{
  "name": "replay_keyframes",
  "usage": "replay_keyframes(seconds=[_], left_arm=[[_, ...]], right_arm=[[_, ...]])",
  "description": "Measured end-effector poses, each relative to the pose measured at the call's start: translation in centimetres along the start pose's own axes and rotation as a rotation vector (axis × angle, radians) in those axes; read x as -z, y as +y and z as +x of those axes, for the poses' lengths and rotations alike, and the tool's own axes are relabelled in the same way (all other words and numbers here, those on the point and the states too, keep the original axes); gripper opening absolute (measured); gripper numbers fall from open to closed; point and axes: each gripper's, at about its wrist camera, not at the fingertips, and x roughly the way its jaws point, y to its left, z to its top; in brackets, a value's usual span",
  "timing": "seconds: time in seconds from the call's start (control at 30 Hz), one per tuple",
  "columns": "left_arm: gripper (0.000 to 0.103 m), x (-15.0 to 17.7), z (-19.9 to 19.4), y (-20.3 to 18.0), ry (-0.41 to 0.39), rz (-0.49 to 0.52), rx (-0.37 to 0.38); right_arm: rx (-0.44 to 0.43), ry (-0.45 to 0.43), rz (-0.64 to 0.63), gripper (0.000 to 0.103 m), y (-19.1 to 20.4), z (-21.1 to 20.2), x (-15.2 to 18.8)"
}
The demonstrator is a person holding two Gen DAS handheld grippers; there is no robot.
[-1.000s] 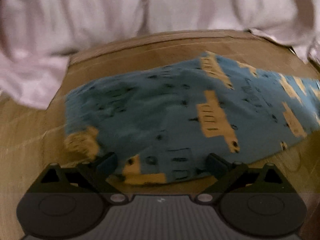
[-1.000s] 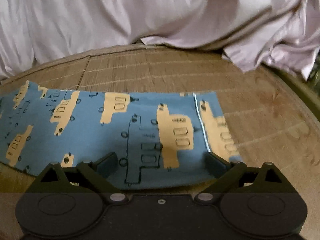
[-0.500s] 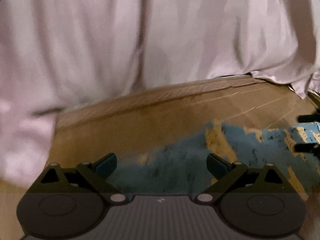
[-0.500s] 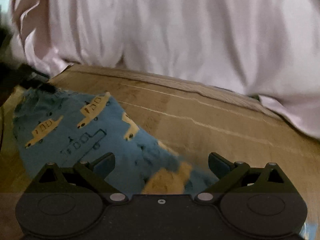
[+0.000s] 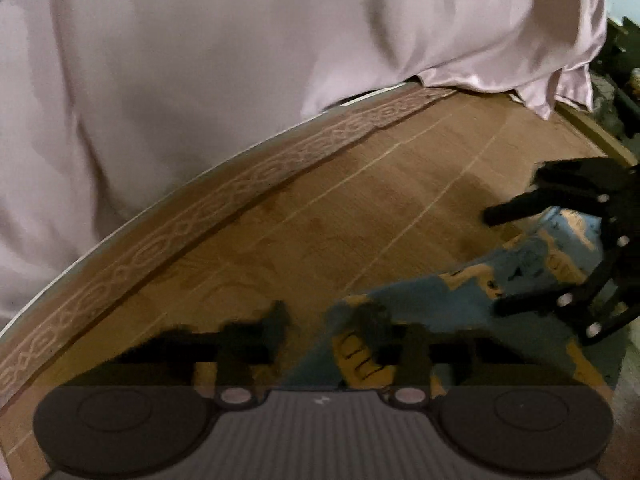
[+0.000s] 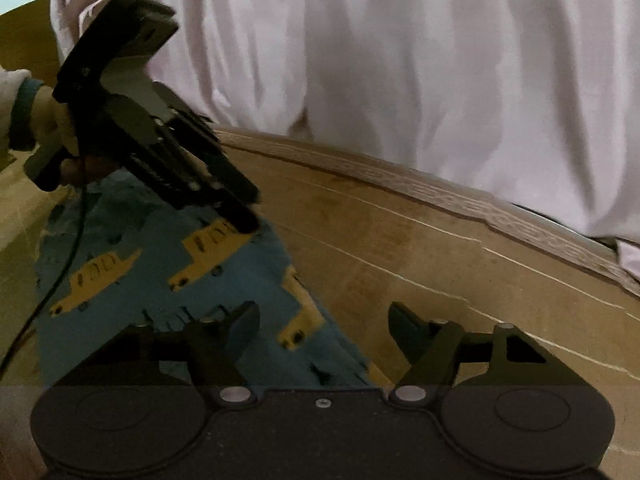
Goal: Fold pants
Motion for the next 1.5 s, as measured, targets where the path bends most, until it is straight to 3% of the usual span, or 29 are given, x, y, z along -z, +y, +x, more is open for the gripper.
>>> replay_keyframes(seconds=[0.1, 0.23, 0.3, 0.33, 0.43, 0.47, 0.53, 0.6, 0.63, 0.8, 0.87, 1.0, 1.07, 1.17, 1.23, 1.27, 1.33, 1.5], left_arm=[[0.009, -0.5, -0.1, -0.5, 0.006, -0.004, 0.003], [0.008, -0.6, -0.8, -2.1, -0.033, 0.034, -0.083], [0.007, -0.4, -1.1, -3.0, -0.059, 0.047, -0.154], [0.008, -0.3, -0.8, -3.6, -0.065, 0.072, -0.207], [0.014, -0.3, 0.6, -4.7, -0.039, 0.113, -0.288], [0.02, -0.2, 0.7, -4.8, -0.036, 0.111, -0.311], [0.033, 0.0, -0.4, -4.7, -0.073, 0.084, -0.328], [0.06, 0.8, -2.3, -4.4, -0.126, 0.051, -0.345], [0.061, 1.5, -3.4, -4.1, -0.149, 0.032, -0.358], [0.061, 7.2, -8.7, -2.1, -0.181, -0.123, -0.36], [0.062, 10.0, -9.7, -1.3, -0.146, -0.185, -0.348], [0.06, 14.3, -9.6, 0.7, -0.028, -0.301, -0.421], [0.06, 15.6, -10.3, 1.5, -0.062, -0.341, -0.396], [0.061, 15.0, -10.6, 1.6, -0.014, -0.347, -0.417], [0.068, 14.1, -10.8, 1.1, 0.01, -0.352, -0.425], [0.075, 13.5, -11.2, 0.5, 0.001, -0.344, -0.434], [0.082, 12.2, -11.5, -1.2, -0.044, -0.305, -0.437], [0.095, 5.1, -8.1, -7.5, -0.147, -0.135, -0.281]], right_arm=[[-0.024, 0.015, -0.012, 0.047, 0.5, 0.7, -0.2], [0.01, 0.0, -0.034, 0.011, 1.1, 0.4, -0.4], [0.058, -0.007, -0.036, 0.011, 1.1, 0.2, -0.4], [0.087, 0.0, -0.032, 0.013, 1.0, 0.2, -0.4], [0.177, 0.009, -0.04, 0.047, 0.9, 0.1, 0.1], [0.2, 0.008, -0.034, 0.056, 0.8, -0.3, 0.2], [0.25, -0.008, 0.004, 0.064, 0.7, -1.9, 0.9], [0.263, -0.031, 0.061, 0.073, 0.6, -3.9, 1.8], [0.27, -0.046, 0.096, 0.078, 0.8, -5.1, 2.4], [0.229, -0.078, 0.215, 0.081, 2.2, -9.2, 5.6], [0.214, -0.072, 0.248, 0.083, 2.5, -10.2, 6.8], [0.221, -0.022, 0.218, 0.084, 3.6, -10.5, 8.6], [0.253, 0.012, 0.226, 0.084, 3.4, -10.5, 9.6], [0.308, 0.012, 0.335, 0.085, 2.1, -11.7, 11.2], [0.323, -0.023, 0.397, 0.092, 1.5, -13.2, 12.2], [0.335, -0.044, 0.414, 0.099, 1.2, -14.0, 12.8], [0.372, -0.081, 0.441, 0.102, 0.8, -15.6, 13.9], [0.465, -0.116, 0.49, 0.102, -1.1, -17.8, 15.9]])
